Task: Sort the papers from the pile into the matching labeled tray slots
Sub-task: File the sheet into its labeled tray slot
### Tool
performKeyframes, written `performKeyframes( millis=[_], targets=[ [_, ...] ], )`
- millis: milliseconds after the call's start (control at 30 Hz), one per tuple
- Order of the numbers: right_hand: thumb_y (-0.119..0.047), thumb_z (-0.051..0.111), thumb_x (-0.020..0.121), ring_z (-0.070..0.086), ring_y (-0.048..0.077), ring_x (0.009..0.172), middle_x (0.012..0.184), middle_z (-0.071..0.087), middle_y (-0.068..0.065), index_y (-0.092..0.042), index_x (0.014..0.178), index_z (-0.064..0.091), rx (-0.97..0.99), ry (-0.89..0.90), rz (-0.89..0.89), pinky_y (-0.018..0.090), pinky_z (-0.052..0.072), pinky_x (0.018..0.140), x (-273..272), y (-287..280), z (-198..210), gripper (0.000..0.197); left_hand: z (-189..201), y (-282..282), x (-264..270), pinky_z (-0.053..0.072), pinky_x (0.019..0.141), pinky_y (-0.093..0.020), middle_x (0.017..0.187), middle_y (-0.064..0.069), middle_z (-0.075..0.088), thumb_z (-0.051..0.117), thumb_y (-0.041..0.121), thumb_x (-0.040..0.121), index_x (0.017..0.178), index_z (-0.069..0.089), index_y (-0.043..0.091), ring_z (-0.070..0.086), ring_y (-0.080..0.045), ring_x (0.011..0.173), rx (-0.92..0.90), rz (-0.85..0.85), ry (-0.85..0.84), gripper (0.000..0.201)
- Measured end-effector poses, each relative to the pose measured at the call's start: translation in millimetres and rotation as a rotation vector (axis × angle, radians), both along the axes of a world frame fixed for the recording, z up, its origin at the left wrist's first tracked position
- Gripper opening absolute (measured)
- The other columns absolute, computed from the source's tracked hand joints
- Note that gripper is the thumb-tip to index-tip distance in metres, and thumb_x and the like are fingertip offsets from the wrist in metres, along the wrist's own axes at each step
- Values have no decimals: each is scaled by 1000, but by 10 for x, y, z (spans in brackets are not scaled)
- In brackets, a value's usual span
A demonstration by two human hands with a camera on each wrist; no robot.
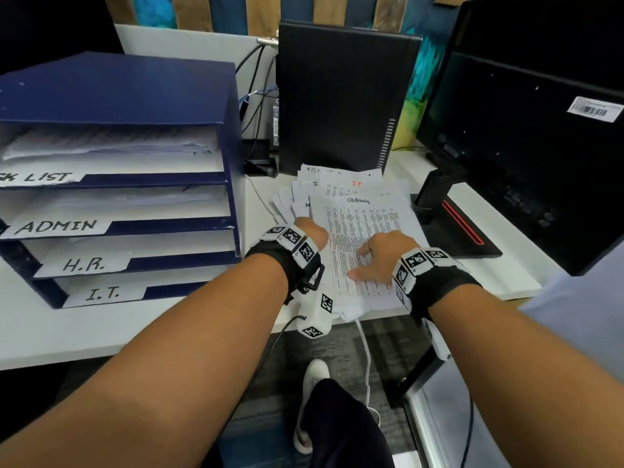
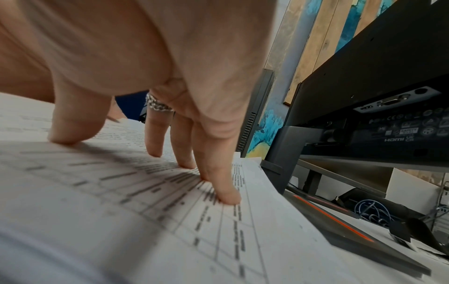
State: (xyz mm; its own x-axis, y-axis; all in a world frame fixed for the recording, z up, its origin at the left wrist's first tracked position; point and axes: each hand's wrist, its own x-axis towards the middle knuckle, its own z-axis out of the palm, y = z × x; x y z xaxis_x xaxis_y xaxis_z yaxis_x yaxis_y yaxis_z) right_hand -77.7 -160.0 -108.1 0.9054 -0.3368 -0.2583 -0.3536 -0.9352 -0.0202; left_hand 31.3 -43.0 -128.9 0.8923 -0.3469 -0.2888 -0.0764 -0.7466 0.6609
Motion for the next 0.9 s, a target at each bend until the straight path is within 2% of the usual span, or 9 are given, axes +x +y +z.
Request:
performKeyframes(
  millis=[100,200,333,400,533,600,733,833,900],
  targets=[
    [-64,71,79,61,20,112,126,65,-1,-21,130,63,6,-6,1,27,48,89,34,-23,-7,67,-50,-12,-7,46,92,-33,129,-15,59,51,17,97,133,50,0,58,-32,117,25,-14,-53,40],
    [-63,72,79,61,20,113,127,64,0,-21,131,62,9,-14,0,28,48,91,45,-44,-20,68,-130,-46,-69,47,98,-37,133,-13,55,51,26,98,141,38,10,57,-32,115,113,-83,-175,48],
    [-66,69,79,61,20,113,128,64,0,-23,133,60,-5,-11,11,26,46,90,45,-43,-42,69,-202,-77,-180,42,104,-46,140,-19,32,57,27,96,143,32,14,47,-39,122,244,-67,-199,55],
    [-66,69,80,61,20,113,128,64,-1,-23,133,61,-14,-16,18,26,45,88,42,-37,-52,68,-216,-66,-165,41,104,-45,141,-18,25,58,29,95,141,31,15,44,-40,123,321,-74,-208,55],
    [-65,70,80,61,20,111,125,65,0,-23,131,61,-14,-21,20,26,45,87,41,-26,-43,67,-178,-62,-125,36,109,-43,146,-21,27,50,23,101,143,31,7,36,-36,133,340,-170,-243,49],
    [-64,70,80,61,20,111,125,65,0,-23,130,61,-8,-13,18,26,45,86,43,-17,-33,66,-148,-56,-131,38,109,-44,147,-20,33,52,21,100,141,36,4,40,-34,132,345,-206,-282,47],
    [-63,69,81,61,19,109,124,65,0,-22,132,60,-4,-15,18,25,45,85,34,-8,-36,66,-73,-6,-104,36,107,-42,138,-16,51,53,24,100,136,48,6,49,-32,129,353,-228,-333,41],
    [-63,69,81,62,19,110,125,65,0,-23,132,60,-11,-12,13,26,46,86,34,2,-31,66,-25,2,-121,32,108,-40,134,-14,52,47,16,103,132,47,5,45,-31,129,373,-295,-309,32],
    [-63,70,81,62,19,109,124,65,0,-23,131,60,-15,-9,11,26,47,86,35,4,-29,65,4,-4,-146,33,102,-38,126,-11,53,45,14,103,129,48,6,46,-30,127,398,-319,-288,28]
  ],
)
